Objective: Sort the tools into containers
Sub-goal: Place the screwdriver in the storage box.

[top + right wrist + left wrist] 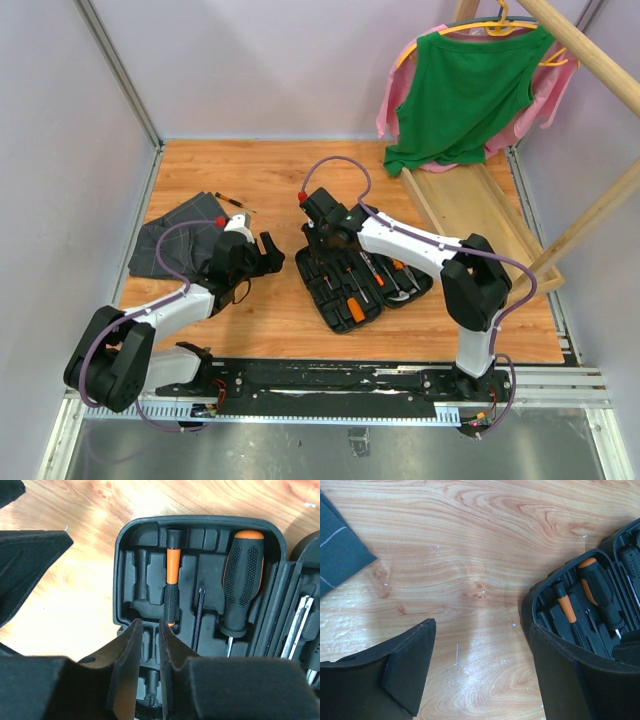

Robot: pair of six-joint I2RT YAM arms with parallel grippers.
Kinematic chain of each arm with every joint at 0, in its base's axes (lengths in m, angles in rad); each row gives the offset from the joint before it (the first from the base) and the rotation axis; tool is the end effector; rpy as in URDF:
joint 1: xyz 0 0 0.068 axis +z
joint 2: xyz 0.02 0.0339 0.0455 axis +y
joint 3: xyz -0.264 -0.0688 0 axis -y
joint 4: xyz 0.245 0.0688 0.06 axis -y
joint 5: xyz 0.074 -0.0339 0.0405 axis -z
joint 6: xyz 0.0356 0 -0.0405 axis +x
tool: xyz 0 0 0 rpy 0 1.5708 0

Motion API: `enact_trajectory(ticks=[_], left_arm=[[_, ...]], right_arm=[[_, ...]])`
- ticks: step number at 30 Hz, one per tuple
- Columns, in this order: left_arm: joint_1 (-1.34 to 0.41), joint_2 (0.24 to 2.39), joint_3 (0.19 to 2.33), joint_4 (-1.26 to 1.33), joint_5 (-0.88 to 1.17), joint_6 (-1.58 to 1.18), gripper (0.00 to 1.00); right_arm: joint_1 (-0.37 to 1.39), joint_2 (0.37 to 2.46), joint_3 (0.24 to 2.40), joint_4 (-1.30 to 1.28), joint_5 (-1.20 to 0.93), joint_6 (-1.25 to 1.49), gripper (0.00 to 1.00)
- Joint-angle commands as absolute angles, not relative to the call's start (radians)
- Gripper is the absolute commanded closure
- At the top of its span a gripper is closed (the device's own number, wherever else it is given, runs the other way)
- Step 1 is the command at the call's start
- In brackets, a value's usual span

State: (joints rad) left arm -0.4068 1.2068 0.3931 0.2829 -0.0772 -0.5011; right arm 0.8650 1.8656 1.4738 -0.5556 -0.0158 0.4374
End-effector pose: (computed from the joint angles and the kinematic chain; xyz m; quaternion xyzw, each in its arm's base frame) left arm 0.2144 -0.0894 0.1679 -0.0600 0.8653 -0.1876 0.4609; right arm 0.2655 0.3124 0.2390 -0.2043 0.9296 0.1919 0.2393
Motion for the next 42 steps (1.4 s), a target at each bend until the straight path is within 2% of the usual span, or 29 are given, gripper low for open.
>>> enact_trajectory(ticks=[1,4,13,30,42], left_arm=[[-0.402,1.196,0.402,0.298,-0.091,-0.491,0.2],[-0.401,1.197,0.402,0.298,-0.089,-0.492,0.2],[-0.401,1.197,0.404,0.296,-0.092,-0.491,0.21],[-0.402,1.195,0.405,0.292,-0.096,-0.489,0.21],[-0.401,1.198,0.404,0.294,-0.094,-0.491,0.21]], right_arm=[[0.86,1.883,1.45,-0.577,-0.038,0.436,0.81],[0.858,1.907,1.456,-0.59,-0.044,0.434,0.86],[0.852,1.972,1.483,-0.615,-0.033,0.427,0.92],[0.854,2.058,1.505,-0.727,-0.011,0.433,0.99],[0.873,2.196,1.402,-0.781,0.0,0.436,0.99]])
